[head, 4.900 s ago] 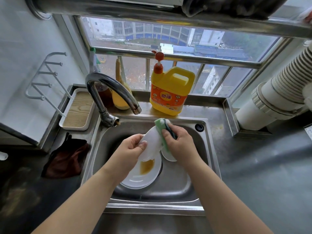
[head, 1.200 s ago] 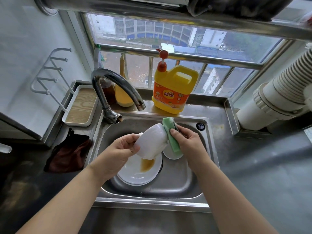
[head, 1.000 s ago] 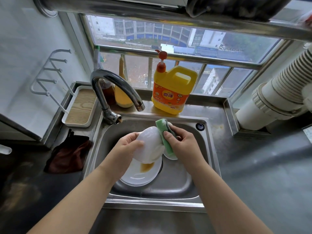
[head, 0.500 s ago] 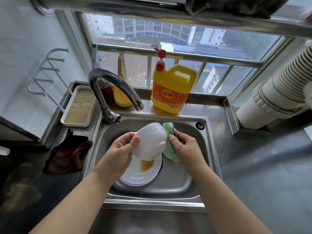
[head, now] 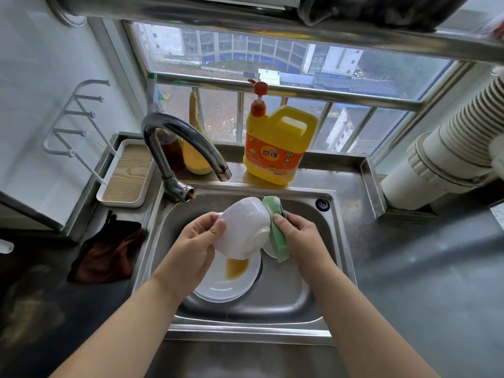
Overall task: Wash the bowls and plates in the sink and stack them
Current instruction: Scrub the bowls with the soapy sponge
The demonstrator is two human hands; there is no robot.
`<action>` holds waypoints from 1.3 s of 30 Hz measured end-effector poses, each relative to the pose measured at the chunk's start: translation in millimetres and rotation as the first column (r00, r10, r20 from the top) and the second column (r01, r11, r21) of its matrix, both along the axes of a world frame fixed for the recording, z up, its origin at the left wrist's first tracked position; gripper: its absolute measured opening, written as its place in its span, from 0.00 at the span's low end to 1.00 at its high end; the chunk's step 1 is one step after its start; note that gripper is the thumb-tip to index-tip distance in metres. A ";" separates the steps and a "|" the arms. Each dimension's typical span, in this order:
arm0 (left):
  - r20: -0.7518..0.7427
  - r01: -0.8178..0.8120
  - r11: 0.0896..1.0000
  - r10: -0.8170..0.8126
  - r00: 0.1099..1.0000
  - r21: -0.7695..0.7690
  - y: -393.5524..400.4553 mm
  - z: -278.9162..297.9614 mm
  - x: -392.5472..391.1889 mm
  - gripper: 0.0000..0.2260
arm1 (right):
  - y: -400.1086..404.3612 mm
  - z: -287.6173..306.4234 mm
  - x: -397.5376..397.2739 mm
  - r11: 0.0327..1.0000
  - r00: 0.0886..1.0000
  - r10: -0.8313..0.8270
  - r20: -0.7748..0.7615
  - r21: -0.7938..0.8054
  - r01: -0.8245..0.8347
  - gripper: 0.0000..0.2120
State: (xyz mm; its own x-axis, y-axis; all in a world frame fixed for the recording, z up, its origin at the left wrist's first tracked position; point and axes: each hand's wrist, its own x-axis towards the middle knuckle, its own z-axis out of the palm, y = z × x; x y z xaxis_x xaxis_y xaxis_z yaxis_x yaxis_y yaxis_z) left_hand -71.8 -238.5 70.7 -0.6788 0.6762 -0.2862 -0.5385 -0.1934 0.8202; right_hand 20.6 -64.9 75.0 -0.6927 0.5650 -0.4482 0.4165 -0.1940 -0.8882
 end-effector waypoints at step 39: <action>-0.038 0.128 0.981 -0.135 0.990 -0.147 3.9 -17.1 -4.5 0.19 | 0.5 -37.5 26.0 0.986 0.984 0.061 0.165 0.141 -0.084 0.14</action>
State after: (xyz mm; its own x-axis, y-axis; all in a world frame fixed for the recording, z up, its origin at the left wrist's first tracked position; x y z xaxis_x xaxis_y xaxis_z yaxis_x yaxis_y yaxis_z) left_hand -76.2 -234.6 53.6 -0.6022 0.7144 -0.3563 -0.5108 -0.0018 0.8597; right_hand 46.6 -64.4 37.5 -0.6607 0.5835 -0.4722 0.5631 -0.0307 -0.8258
